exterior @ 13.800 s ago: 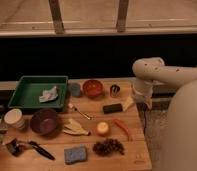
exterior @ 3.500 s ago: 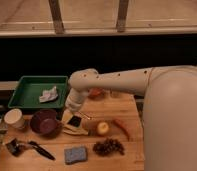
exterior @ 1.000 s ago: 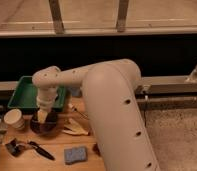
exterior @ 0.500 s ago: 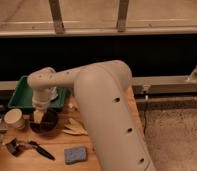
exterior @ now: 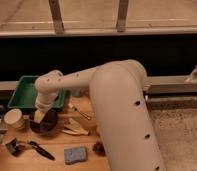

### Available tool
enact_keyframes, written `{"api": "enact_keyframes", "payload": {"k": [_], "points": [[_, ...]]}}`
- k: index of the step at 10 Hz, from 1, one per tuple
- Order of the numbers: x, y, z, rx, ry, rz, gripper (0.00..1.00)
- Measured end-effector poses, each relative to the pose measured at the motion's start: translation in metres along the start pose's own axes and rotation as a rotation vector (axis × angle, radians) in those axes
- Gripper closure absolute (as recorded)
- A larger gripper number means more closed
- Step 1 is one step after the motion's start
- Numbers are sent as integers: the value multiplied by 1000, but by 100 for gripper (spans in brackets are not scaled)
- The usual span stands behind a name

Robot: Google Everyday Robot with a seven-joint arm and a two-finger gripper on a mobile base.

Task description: Wipe purple bowl with eraser

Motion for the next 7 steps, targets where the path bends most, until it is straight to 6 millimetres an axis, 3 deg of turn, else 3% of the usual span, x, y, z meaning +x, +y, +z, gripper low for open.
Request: {"api": "enact_keyframes", "payload": {"k": [4,7], "points": [[-1,0,2,-5,-3,3,100],[5,-8,16,-32,-14,27,100]]}}
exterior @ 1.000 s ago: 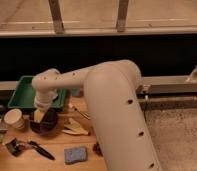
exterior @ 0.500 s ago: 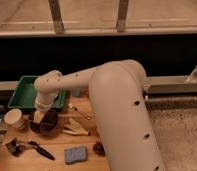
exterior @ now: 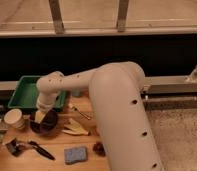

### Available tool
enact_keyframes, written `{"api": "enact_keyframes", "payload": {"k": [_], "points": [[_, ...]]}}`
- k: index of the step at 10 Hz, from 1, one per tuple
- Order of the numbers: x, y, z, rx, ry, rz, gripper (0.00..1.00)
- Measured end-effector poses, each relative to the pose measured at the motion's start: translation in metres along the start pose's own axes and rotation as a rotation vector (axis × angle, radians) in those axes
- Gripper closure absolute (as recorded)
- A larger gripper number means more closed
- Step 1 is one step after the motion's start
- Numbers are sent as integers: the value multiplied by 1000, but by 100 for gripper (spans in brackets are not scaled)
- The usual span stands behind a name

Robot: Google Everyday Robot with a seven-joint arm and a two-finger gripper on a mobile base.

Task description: Wipe purple bowl with eraser

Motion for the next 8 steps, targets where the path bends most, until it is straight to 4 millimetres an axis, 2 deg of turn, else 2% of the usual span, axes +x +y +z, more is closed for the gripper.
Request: {"api": "enact_keyframes", "payload": {"k": [2,4,6,8], "points": [[10,-12,12,-39,-26,41,100],[5,-13,15,-56,-37,39,100],[-3,-7,18,-70,-41,18,100],[-7,8,9,-60,-31,-13,100]]}}
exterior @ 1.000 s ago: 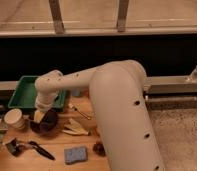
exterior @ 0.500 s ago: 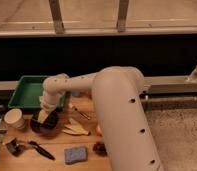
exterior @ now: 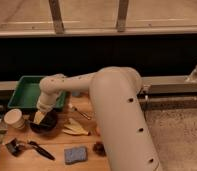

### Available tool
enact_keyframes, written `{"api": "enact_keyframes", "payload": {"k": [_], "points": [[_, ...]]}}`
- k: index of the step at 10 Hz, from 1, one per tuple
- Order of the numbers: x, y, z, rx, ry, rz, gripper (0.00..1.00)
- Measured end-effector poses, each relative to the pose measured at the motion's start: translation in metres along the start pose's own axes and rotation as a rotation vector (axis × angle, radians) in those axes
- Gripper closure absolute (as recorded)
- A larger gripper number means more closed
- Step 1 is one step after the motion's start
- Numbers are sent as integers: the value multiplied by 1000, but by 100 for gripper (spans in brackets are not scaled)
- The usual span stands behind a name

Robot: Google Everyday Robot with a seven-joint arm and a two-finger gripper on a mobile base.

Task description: Wipe purple bowl with eraser

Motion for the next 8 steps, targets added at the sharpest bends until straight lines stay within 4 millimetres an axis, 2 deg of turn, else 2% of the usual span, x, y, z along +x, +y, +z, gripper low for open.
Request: {"api": "enact_keyframes", "payload": {"k": [2,4,6,8], "points": [[9,11,-2,1,20,2,100],[34,16,-8,7,41,42,100],[56,12,-14,26,60,96,100],[67,-1,-23,67,71,131,100]]}}
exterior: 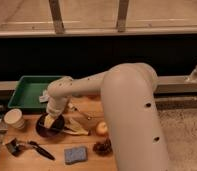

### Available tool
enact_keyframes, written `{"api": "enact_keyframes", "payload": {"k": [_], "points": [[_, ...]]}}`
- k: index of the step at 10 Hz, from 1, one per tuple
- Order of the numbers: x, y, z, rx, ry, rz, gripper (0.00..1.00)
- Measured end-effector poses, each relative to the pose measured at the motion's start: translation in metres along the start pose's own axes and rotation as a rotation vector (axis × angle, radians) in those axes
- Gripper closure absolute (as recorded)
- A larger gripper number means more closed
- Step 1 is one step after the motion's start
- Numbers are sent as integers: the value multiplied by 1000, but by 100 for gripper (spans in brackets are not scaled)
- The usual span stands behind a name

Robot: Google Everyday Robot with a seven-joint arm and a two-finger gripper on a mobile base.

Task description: Wipe purple bowl with eraser

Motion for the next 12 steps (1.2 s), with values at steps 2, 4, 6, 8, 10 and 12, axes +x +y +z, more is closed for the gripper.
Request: {"api": "enact_keyframes", "payload": {"k": [2,4,6,8,10,12], "points": [[-8,-11,-3,28,1,-10,100],[-30,-16,6,32,3,-36,100],[-63,-17,25,8,-3,-86,100],[-81,1,38,-33,-10,-136,100],[-84,22,40,-58,-18,-172,100],[-70,35,26,-55,-20,-181,100]]}}
